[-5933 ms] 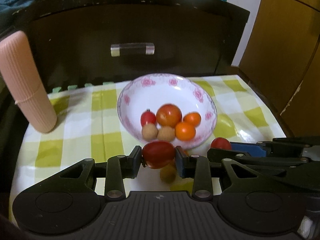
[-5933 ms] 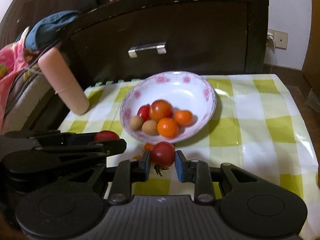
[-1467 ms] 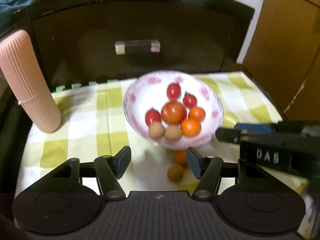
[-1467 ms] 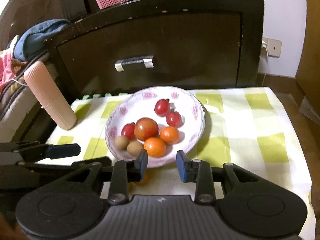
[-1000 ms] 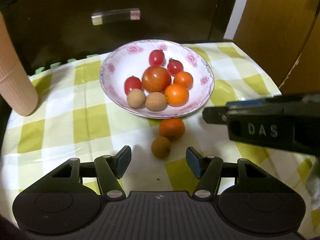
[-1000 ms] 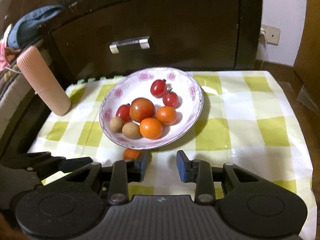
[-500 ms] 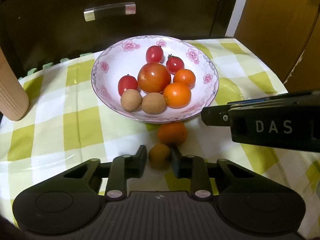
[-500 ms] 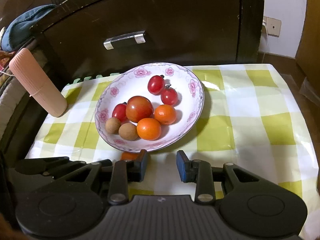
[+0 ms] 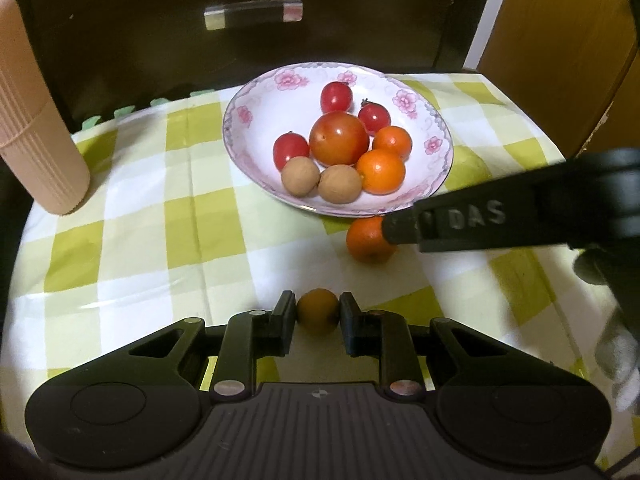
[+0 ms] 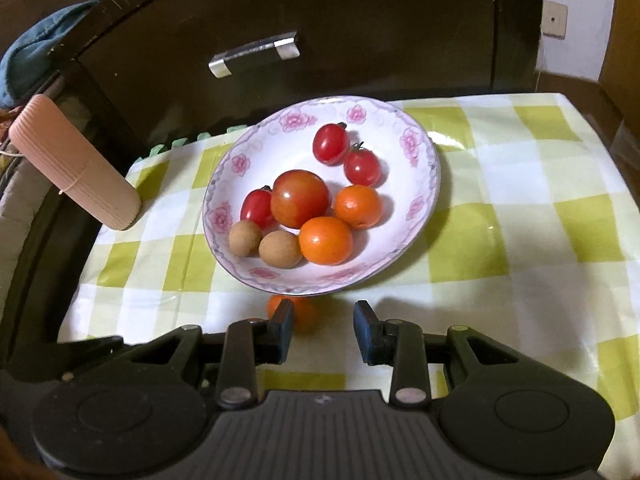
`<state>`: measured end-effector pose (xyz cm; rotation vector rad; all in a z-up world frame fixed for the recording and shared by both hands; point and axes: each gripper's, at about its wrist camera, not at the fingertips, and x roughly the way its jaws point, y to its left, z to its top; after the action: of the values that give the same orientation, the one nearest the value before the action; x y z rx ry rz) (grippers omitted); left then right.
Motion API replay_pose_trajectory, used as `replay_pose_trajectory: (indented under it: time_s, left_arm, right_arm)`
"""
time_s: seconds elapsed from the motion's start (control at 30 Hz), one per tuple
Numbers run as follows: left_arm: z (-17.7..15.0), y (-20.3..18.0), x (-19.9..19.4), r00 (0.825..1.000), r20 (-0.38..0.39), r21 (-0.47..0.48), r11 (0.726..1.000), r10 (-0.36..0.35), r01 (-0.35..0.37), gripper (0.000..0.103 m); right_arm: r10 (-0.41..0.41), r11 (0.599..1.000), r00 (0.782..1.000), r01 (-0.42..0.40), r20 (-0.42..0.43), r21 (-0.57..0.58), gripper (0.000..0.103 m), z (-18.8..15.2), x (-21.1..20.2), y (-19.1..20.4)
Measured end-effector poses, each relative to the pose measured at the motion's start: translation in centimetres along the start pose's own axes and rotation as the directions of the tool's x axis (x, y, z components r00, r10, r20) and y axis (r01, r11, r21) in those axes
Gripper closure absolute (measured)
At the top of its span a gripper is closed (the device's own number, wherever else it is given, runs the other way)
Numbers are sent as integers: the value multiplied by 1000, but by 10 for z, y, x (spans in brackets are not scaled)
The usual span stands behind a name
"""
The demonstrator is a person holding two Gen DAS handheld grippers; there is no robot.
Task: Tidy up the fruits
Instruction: 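Grasp the orange tomato with the right gripper while the left grasps the brown kiwi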
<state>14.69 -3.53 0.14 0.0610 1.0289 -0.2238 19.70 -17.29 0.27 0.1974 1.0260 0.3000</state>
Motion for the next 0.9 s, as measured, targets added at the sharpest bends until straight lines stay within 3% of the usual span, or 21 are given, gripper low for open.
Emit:
replay_pose_trajectory:
  time_s: [0.13,0.53,0.67,0.9]
  left_arm:
    - [-1,3,1,1000,-13,-12,1000,-13,13,72]
    - [-3,12,-2,999,-37,-44,999,-29,27,70]
    - [-2,15,-1,998,-46,-52,998,-33,31,67]
    - [-1,14,2,998,-57,-36,999,-31,29,66]
  right_arm:
    - [-3,1000,999,3,-33,2,59,6,8,9]
    - [-17,999,994,13,-107,-40,58,16,30,33]
    - [-20,998,991,12,-133,-62,70,17,39,41]
    - [-42,989,985,17,-170,-147,72,18,41,46]
